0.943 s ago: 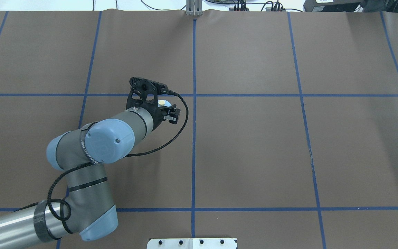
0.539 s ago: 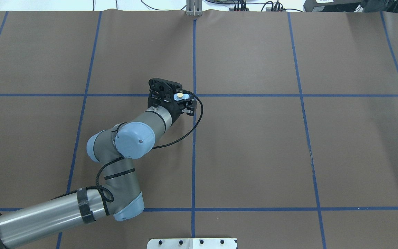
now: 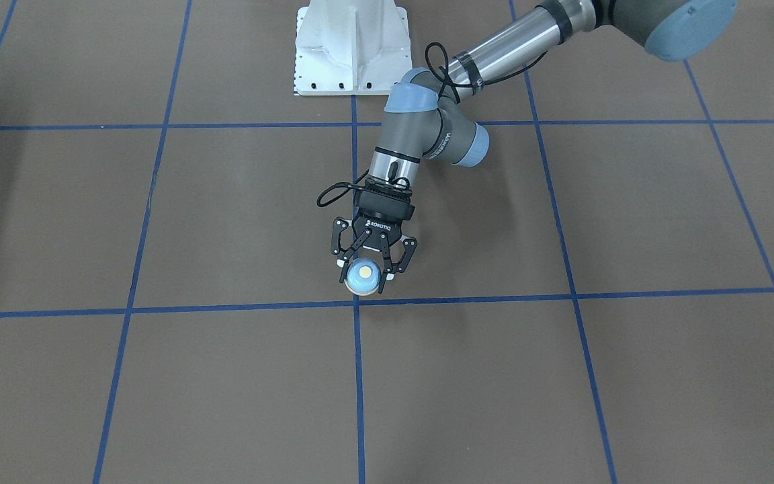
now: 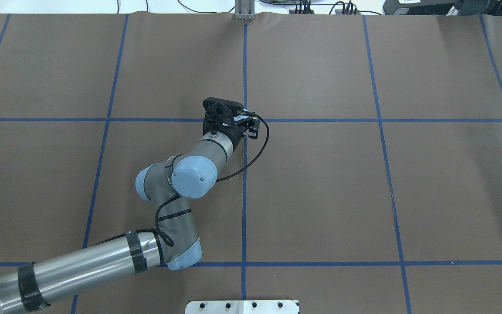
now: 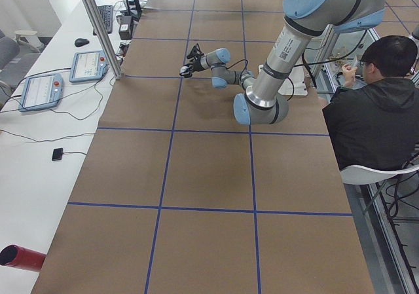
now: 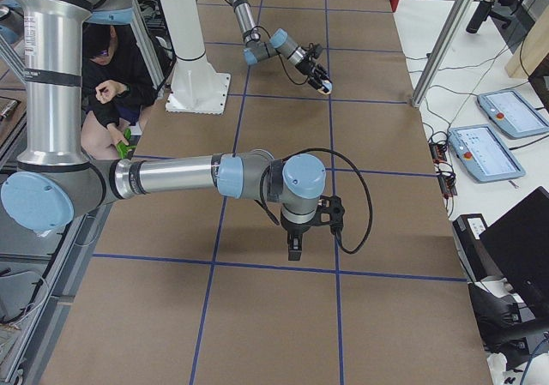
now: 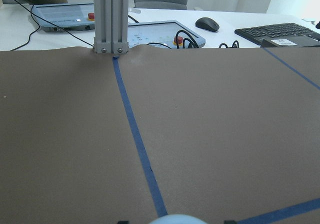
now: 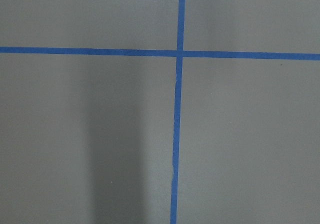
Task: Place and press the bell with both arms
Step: 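Set the bell down at the grid crossing and open the left gripper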
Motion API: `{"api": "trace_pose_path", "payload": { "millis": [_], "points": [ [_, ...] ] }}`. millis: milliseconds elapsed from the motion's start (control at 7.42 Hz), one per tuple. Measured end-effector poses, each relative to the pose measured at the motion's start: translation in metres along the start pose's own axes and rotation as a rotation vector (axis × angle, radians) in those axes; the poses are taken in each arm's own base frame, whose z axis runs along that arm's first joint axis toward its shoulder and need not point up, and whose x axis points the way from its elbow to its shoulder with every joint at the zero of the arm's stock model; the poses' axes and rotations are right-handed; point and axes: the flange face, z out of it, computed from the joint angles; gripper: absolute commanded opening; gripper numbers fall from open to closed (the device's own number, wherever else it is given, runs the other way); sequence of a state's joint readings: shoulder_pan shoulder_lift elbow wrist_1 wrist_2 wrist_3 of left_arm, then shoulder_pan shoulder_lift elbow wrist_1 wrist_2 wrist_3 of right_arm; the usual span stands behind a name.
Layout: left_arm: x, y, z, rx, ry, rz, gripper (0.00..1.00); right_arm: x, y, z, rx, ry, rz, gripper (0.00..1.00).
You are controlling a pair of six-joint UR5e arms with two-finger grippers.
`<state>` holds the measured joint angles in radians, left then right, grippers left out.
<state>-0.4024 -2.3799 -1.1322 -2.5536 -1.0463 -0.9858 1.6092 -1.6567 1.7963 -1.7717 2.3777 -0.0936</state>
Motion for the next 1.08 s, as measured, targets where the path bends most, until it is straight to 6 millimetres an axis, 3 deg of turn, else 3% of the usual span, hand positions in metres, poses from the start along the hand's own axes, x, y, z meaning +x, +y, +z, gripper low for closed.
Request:
{"api": "trace_pose_path", "payload": {
  "millis": [404, 809, 1078],
  "points": [
    [0.001, 0.013, 0.018, 0.018, -0.035, 0.001, 0.0, 0.0, 0.0, 0.0, 0.0, 0.0, -0.001, 1.0],
    [0.012, 0.014, 0.027, 0.014, -0.044, 0.006, 0.0, 0.0, 0.0, 0.0, -0.001, 0.001, -0.001, 1.0],
    [0.017, 0.015, 0.031, 0.008, -0.045, 0.009, 1.0, 0.001, 0.0, 0.0, -0.001, 0.001, 0.0, 1.0]
  ]
}}
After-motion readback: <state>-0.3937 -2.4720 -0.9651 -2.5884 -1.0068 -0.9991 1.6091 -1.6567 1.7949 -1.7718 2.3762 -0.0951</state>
